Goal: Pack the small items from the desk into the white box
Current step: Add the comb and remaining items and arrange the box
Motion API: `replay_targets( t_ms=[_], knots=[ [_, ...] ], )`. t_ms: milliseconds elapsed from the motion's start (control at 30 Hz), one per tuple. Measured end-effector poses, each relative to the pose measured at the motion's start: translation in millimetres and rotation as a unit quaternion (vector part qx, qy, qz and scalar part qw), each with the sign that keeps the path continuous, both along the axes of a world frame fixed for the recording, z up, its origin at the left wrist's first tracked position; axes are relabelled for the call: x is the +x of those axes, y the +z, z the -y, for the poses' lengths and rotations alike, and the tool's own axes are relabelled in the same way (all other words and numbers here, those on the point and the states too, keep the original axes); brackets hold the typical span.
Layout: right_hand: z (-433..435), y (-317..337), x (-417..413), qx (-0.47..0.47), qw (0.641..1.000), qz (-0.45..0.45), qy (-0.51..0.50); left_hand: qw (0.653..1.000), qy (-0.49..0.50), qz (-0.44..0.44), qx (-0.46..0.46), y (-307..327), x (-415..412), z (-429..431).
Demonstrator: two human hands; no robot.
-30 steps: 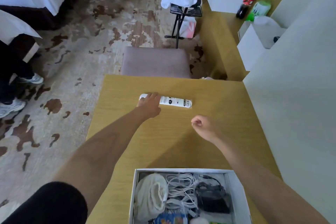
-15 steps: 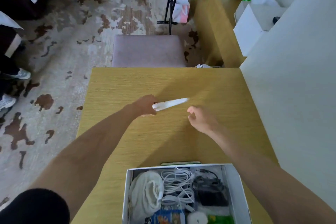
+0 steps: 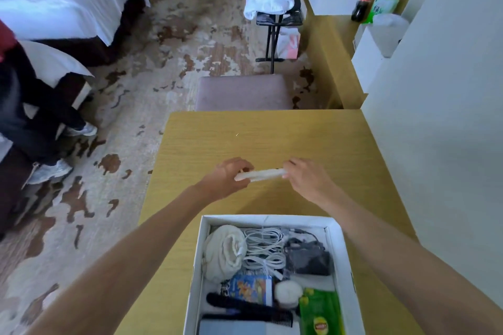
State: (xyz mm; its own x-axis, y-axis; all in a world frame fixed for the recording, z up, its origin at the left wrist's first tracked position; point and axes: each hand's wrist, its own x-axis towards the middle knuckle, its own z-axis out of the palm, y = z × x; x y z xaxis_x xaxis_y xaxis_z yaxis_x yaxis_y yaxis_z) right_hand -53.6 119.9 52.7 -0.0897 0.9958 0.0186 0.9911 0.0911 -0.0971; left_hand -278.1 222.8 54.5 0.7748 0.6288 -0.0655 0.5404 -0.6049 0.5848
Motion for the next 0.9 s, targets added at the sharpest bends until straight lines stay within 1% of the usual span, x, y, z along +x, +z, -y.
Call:
replay_targets(
  t_ms=[67,133,200,267,367,500,667,800,900],
  knots=[
    [21.7,9.3,7.9,0.009,0.999,-0.023,-0.046,0.999,0.046,0.015,-0.002,1.4,-13.8,16.5],
    [47.7,20.0,13.7,0.041,0.995,-0.043,-0.082,0.996,0.083,0.020,-0.031,1.9,-28.7,34.1],
    [75.0,29.9,15.7,0.074,0.987,-0.076,-0.118,0.993,0.084,-0.001,-0.080,1.5,-42.9,49.1],
    [98.5,36.9,15.1,0.088,0.979,-0.115,-0.143,0.991,0.080,-0.043,-0.101,0.7,-56.9,60.2],
    [122.6,45.9,8.1,0.013,0.969,-0.205,-0.141,0.991,0.073,-0.088,-0.069,-0.2,-75.5,70.5],
    [147.6,49.9,-7.5,-0.095,0.957,-0.266,-0.064,0.985,0.143,-0.068,-0.063,-3.1,-85.0,80.6],
    [171.6,36.8,-23.1,-0.218,0.947,-0.237,0.001,0.982,0.179,-0.033,-0.053,-8.1,-84.1,87.2],
    [175.4,17.7,-45.6,-0.278,0.943,-0.181,0.032,0.979,0.192,-0.033,-0.062,-8.6,-83.9,85.8],
    [170.0,7.5,-65.1,-0.304,0.936,-0.169,0.048,0.979,0.193,-0.033,-0.060,-8.7,-83.6,86.0]
  ],
)
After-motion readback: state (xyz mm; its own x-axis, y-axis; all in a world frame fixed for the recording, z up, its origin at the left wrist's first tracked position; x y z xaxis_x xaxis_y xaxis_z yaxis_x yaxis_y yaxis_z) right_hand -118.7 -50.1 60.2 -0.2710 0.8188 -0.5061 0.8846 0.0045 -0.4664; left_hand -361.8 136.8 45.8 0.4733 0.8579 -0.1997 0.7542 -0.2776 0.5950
